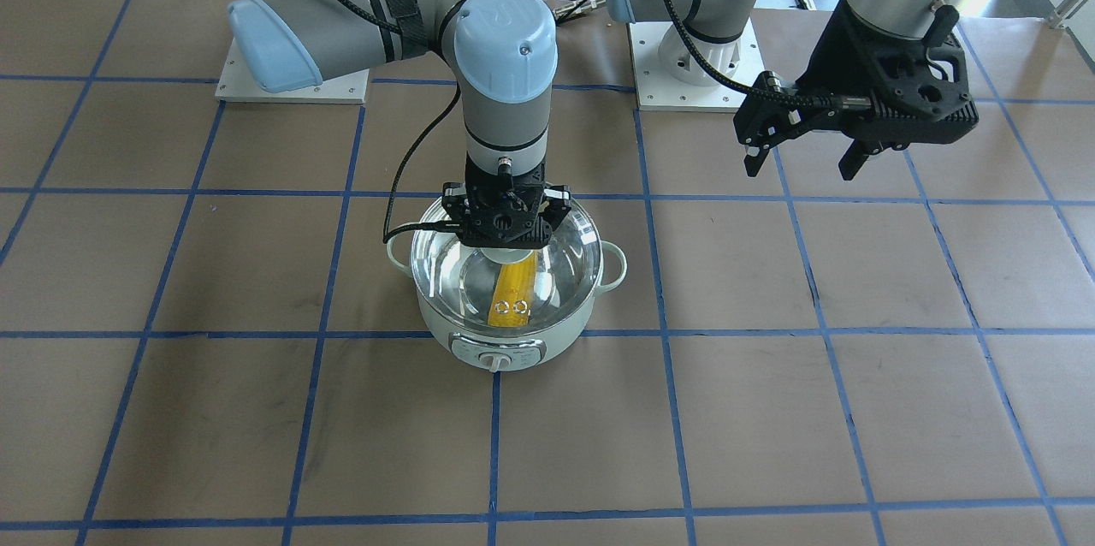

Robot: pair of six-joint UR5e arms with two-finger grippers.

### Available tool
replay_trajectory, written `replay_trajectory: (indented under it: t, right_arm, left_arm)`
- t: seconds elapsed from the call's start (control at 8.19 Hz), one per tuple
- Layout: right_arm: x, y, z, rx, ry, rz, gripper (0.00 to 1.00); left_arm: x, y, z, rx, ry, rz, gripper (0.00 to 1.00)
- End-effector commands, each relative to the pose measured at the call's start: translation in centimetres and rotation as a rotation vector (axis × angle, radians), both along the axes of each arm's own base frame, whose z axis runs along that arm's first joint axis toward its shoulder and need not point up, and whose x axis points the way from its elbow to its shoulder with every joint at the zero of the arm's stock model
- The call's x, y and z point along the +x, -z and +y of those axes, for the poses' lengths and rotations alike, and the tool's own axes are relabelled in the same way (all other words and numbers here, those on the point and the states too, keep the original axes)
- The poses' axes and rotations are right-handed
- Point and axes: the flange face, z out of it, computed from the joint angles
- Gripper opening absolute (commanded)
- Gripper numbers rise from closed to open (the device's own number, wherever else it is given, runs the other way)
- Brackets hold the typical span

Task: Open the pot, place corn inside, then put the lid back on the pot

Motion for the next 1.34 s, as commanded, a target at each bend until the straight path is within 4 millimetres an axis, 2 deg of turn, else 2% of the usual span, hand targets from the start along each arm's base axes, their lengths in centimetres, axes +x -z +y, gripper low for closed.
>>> replay_trajectory:
  t: [0.0,0.98,1.22]
  right_arm:
    - [0.0,0.0,0.0,0.0,0.001,0.0,0.0]
    - [-0.1,-0.1,-0.1,0.006,0.007,-0.016,0.0]
    - [0.0,-0.1,-0.1,0.008,0.007,-0.021,0.03]
  left_arm:
    - [0.0,0.6,-0.4,0.004,0.0,-0.002,1.0]
    - [0.0,-0.5,0.2,-0.016,-0.003,-0.006,1.0]
    - [0.1,0.1,-0.1,-0.007,-0.007,-0.013,1.0]
